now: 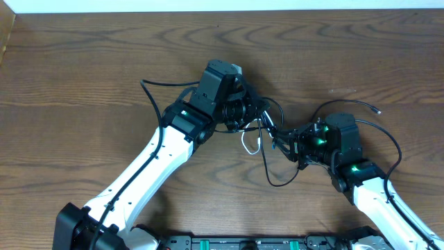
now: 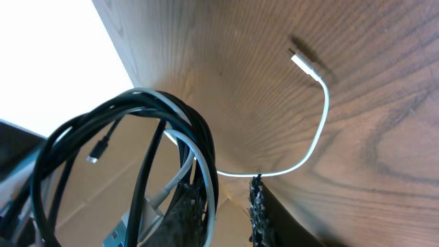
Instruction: Untangle cables
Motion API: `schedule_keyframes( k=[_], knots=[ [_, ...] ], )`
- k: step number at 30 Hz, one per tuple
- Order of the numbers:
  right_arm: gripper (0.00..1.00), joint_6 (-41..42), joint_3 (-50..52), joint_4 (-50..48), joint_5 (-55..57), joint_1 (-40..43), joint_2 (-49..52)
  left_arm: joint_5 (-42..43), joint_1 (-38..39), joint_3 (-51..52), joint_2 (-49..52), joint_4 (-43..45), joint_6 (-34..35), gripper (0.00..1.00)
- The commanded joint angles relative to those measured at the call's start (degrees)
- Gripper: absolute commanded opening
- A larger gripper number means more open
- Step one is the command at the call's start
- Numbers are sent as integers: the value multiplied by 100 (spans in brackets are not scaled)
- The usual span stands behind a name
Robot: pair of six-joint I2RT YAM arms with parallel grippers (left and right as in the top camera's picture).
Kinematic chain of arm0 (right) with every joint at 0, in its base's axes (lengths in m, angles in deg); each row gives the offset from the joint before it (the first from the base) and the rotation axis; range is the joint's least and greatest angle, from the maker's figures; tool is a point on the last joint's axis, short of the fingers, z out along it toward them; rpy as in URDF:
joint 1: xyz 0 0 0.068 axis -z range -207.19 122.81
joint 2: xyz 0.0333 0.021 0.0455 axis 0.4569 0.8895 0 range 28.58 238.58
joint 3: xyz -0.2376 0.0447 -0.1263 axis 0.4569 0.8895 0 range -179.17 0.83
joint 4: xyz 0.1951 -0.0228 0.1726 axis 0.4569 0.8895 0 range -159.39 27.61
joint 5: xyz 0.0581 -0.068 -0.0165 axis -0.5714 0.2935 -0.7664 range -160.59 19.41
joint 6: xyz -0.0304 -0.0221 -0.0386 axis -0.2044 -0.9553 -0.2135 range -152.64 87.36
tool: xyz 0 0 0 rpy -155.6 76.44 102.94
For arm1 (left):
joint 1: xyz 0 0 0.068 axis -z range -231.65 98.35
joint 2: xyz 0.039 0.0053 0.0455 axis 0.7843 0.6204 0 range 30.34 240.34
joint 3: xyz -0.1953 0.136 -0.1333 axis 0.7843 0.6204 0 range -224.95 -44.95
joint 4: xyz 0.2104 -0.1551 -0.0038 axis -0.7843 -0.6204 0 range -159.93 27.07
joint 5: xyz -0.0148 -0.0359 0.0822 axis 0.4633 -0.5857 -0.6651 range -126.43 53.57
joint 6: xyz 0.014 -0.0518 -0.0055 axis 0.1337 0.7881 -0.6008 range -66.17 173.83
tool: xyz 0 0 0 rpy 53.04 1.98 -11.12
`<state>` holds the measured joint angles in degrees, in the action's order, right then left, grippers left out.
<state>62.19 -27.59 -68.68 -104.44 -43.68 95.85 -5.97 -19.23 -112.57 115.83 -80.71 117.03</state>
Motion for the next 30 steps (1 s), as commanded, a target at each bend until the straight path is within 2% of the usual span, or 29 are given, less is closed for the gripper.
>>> schedule_keyframes(
  k=[1,7,12,15,18,22,26,30],
  knots=[
    [19,409,-70,-11,-42,-44,26,37,20,-149,-127,33,120,8],
    [1,439,-70,-11,-116,-44,26,37,17,-149,-127,33,120,7],
    [1,210,-70,-11,-116,-44,26,57,17,-149,-127,33,120,7],
    [1,-348,-70,-7,57,-44,26,50,17,-149,-127,35,118,8],
    [1,-1471,-70,133,660,-44,26,35,-15,-149,-127,122,33,7],
    [1,-2317,-70,741,1266,-44,26,393,-37,-149,-129,916,-782,7],
    [1,-2529,-70,1429,1818,-44,26,951,-37,-149,-129,2015,-944,8],
    [1,-2688,-70,1685,2164,-44,26,986,-37,-149,-129,2446,-942,8]
  ],
)
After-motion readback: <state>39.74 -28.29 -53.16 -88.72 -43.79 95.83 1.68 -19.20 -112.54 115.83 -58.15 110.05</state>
